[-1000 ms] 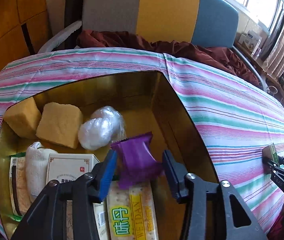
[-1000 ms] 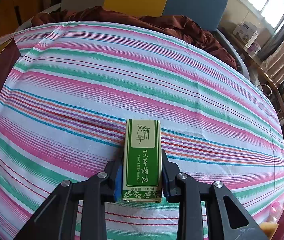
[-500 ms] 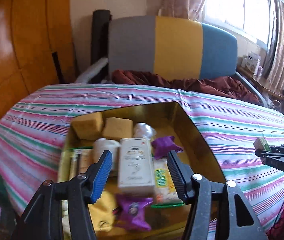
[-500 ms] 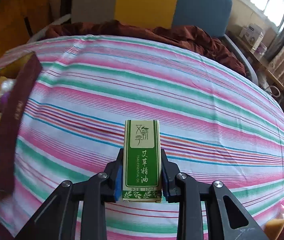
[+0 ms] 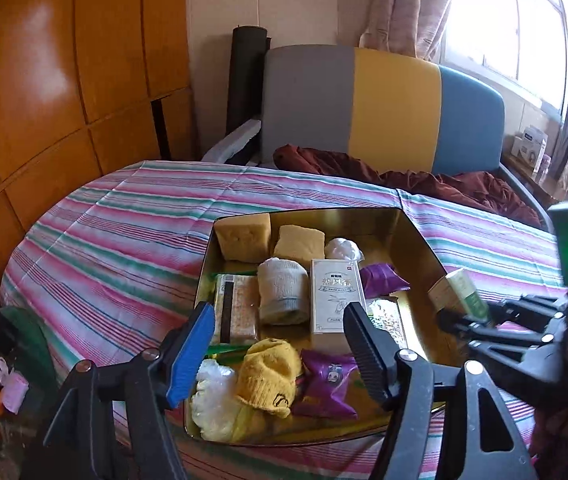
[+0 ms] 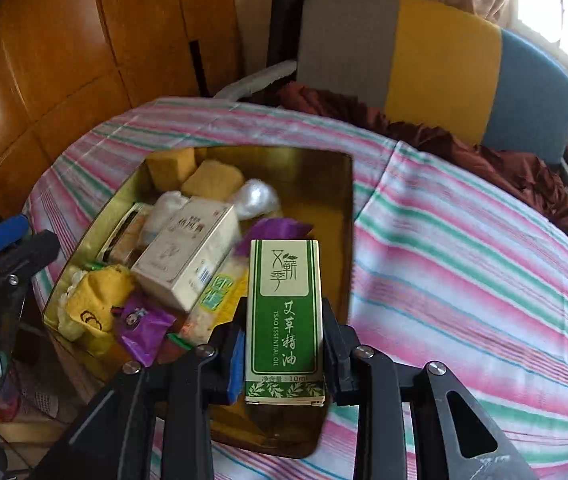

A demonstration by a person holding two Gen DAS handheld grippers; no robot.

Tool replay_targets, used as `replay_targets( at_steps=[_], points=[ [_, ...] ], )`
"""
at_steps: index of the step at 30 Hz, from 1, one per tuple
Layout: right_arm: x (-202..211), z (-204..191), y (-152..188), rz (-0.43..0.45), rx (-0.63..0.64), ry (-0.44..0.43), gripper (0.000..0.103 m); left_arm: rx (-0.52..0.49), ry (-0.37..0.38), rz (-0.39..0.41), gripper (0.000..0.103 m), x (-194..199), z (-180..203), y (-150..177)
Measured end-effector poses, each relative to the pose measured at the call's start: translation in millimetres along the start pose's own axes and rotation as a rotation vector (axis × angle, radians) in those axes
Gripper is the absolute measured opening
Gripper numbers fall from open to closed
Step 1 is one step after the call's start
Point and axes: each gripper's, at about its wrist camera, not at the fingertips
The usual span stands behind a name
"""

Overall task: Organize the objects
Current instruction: 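Carry the green oil box into the gold tray and open the right gripper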

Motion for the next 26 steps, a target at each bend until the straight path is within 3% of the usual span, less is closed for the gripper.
replay_targets(
  at_steps=[6, 10, 13, 26],
  points=[
    [-16, -8, 10, -0.029, -0.002, 0.007, 0.051, 0.037, -0.046, 0.010, 0.068, 1, -9, 6],
    [-12, -11, 14, -0.014, -0.013, 0.002, 0.052, 0.070, -0.035, -0.007, 0.068, -3, -17, 7],
    [-8, -16, 16, 0.004, -0.015, 0.003, 0.061, 0.060, -0.038, 0.004, 0.068, -2, -17, 9],
    [11, -37, 27, 0.064, 0.007, -0.003, 0.061, 0.059, -0.028, 0.046, 0.061, 11, -20, 14]
  ],
)
Point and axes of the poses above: each gripper's, at about its wrist camera, not at the fingertips, and x roughly against the way its jaws point, z to its right, y to its underside, and after that the axes turned 7 degrees about -y, right-handed
